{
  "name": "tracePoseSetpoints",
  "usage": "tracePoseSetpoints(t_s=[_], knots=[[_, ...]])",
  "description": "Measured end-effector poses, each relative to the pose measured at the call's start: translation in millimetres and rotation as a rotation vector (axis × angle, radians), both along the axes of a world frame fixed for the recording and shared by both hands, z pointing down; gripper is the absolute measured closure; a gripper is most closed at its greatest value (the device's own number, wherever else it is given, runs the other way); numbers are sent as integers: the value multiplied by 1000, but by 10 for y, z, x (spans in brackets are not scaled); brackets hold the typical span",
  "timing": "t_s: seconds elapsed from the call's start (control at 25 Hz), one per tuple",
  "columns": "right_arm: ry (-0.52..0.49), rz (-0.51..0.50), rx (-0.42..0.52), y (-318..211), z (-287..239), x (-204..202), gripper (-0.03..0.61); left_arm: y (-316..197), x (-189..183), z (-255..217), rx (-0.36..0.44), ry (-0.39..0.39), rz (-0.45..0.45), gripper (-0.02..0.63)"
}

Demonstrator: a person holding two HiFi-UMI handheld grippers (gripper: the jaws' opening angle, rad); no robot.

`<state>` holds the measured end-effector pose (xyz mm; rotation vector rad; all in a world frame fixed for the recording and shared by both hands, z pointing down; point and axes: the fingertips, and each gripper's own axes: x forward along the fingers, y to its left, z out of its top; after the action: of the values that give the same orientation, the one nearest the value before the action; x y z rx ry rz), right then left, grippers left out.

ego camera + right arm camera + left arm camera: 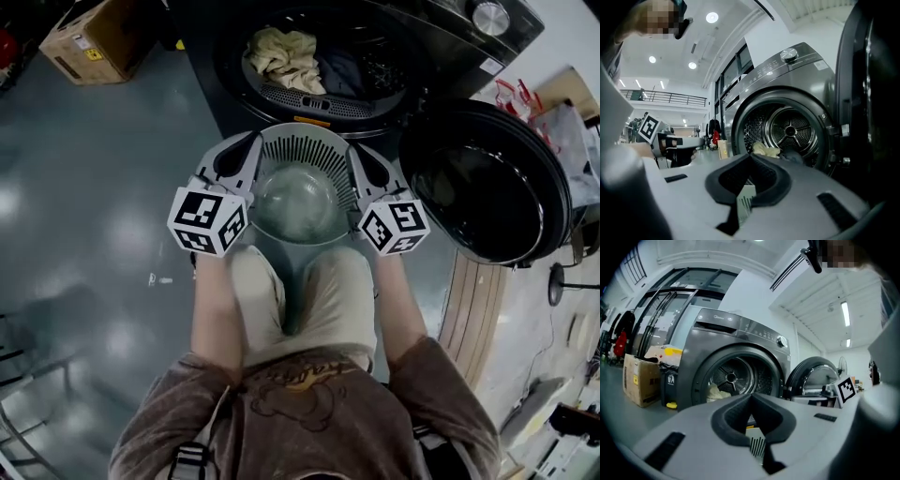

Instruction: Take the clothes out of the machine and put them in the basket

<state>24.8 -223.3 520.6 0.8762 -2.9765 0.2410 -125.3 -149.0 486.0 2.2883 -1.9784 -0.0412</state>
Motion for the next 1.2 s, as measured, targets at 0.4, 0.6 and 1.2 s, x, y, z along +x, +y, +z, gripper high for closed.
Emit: tracePoseSetpoints(t_s=[0.4, 0.6, 1.2], knots=[[-13, -27, -1, 112, -9, 12, 509, 32, 252, 52, -3, -17, 21, 606], [5, -57, -25, 112, 51, -69, 413, 72, 259, 10, 1, 18, 23, 606], [61, -108, -2, -737, 105, -1002, 152, 71, 162, 14, -4, 20, 21, 606]])
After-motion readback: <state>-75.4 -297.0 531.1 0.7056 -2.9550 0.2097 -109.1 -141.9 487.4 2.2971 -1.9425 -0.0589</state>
